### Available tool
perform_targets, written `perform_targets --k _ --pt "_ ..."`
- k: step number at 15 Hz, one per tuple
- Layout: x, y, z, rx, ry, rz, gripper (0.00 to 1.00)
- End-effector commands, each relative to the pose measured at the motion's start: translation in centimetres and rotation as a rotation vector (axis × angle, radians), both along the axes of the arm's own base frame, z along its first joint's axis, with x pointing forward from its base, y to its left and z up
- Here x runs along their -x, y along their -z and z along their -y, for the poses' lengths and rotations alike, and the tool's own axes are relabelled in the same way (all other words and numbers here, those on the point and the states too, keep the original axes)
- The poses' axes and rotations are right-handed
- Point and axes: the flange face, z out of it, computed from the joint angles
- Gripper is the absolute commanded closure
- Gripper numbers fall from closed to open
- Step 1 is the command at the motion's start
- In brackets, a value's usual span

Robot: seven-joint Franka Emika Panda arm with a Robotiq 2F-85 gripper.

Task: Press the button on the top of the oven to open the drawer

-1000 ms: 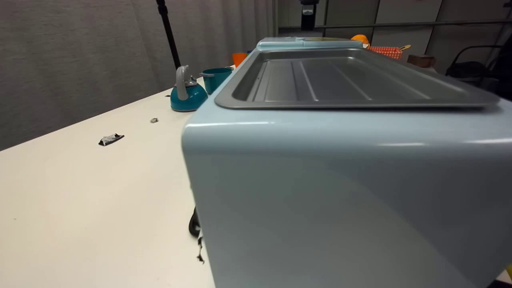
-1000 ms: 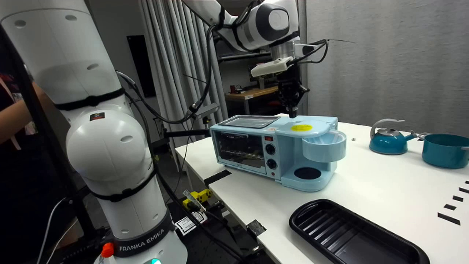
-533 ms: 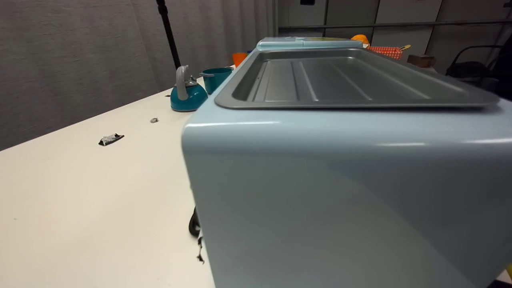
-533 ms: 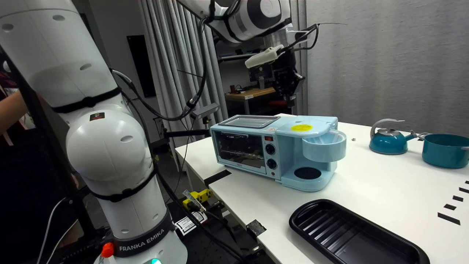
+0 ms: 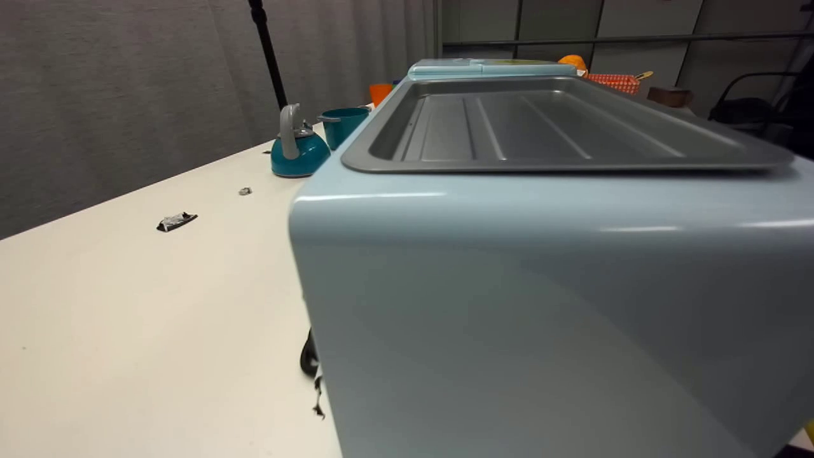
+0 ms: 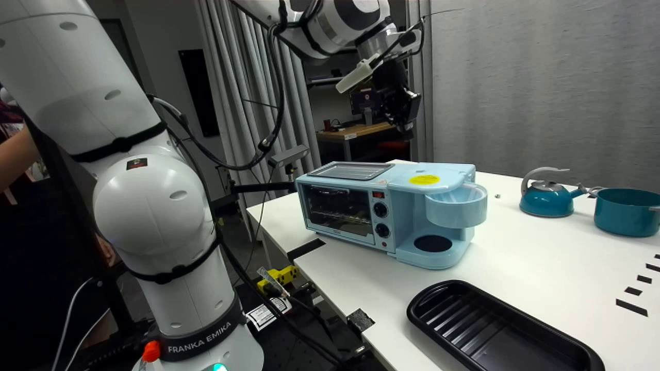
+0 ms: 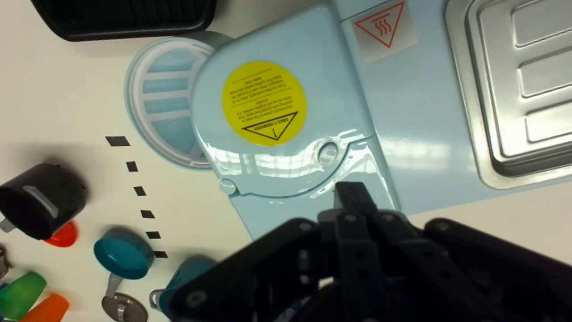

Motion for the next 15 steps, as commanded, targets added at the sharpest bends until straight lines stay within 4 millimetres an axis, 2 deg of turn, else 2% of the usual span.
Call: perform_targets --k 1,10,11,12,13,15 --pt "1.2 -0.6 0.2 0.056 0.039 0.035 1.00" --pt "2.5 -0.7 -0.1 0.056 0.118 0.064 0.98" --pt "2.7 -0.6 -0.1 0.056 0.123 0.064 0.73" --pt "2.8 -0.9 -0.3 0.054 0.131 0.068 0.73" --pt "2.9 -0.9 -0.4 0.053 0.138 0.073 0.68" --pt "3.2 -1.1 -0.5 0.052 0.148 0.081 0.53"
